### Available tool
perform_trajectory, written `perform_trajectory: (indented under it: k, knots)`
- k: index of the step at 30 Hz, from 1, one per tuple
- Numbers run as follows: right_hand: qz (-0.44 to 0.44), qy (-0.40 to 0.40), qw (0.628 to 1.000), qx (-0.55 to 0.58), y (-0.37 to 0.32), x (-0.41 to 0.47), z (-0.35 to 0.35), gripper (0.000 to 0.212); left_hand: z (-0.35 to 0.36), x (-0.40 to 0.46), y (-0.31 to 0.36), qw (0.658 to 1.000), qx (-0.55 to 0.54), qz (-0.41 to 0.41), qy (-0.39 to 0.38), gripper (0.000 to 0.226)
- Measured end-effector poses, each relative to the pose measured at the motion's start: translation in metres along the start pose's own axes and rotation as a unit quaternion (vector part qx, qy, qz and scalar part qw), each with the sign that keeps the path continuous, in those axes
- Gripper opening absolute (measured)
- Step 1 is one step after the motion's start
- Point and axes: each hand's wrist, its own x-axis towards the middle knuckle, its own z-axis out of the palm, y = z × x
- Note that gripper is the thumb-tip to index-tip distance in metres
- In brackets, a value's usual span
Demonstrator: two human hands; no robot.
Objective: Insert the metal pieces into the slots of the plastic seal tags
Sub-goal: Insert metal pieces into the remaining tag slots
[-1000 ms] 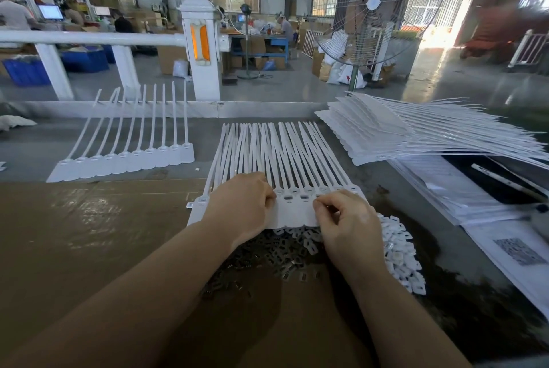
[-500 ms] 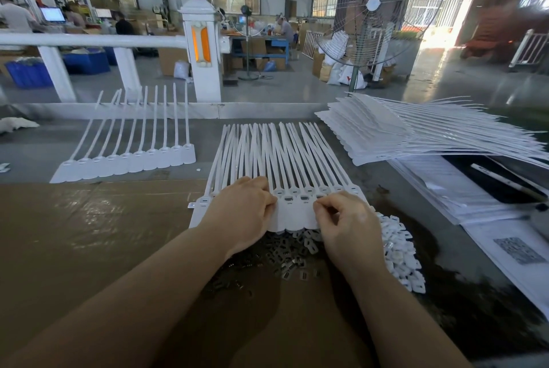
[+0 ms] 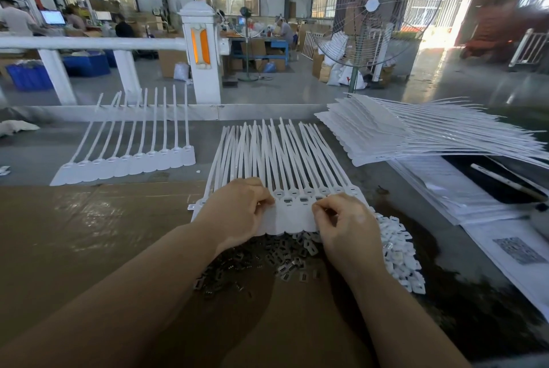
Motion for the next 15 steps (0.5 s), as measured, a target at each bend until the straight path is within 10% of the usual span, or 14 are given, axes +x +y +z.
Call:
perform_trajectory:
  k: [15]
  knots:
    - [0.01, 0.014, 1.0, 0.021, -0.001, 0.002, -0.001, 0.006, 0.005, -0.018, 0.032, 0.992, 0.01, 0.112, 0.056, 0.023]
